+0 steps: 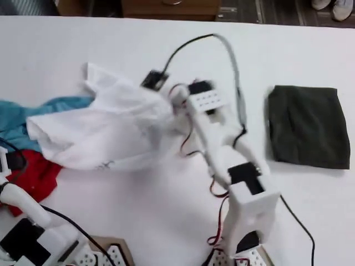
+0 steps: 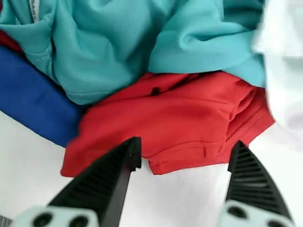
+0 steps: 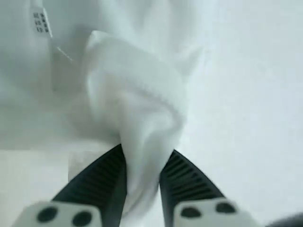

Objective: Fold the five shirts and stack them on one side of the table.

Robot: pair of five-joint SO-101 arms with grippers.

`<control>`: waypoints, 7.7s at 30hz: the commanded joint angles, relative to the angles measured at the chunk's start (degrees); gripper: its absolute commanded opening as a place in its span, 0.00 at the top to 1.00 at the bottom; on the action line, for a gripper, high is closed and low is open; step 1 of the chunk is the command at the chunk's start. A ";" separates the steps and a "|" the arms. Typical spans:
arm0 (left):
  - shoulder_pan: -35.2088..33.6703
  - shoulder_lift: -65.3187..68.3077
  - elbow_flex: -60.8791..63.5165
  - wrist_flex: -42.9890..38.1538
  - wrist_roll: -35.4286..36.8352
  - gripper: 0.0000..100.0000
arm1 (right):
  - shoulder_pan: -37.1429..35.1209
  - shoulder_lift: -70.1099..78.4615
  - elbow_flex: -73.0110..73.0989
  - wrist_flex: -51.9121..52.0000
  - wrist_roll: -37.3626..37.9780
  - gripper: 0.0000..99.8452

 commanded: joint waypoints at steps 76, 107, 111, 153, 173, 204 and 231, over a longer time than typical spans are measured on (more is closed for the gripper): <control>75.16 63.56 -82.86 27.34 -17.05 0.77 | 34.07 -19.30 12.84 18.24 8.88 0.98; 79.65 62.07 -69.58 27.96 -14.24 0.79 | 34.33 -19.21 12.92 17.45 9.05 0.98; 79.65 60.04 -67.91 28.04 -14.24 0.79 | 34.33 -19.21 12.92 17.45 9.23 0.98; 78.86 32.53 -40.04 11.16 -31.65 0.79 | 34.15 -19.21 12.92 17.54 8.88 0.98; 80.97 44.04 -47.60 16.26 -29.89 0.79 | 34.24 -19.21 12.92 17.45 8.88 0.98; 82.64 50.55 -68.18 27.43 -42.37 0.79 | 34.07 -19.21 13.19 19.12 8.79 0.98; 79.56 66.37 -80.66 28.04 -42.37 0.78 | 33.89 -19.30 16.62 18.59 8.88 0.98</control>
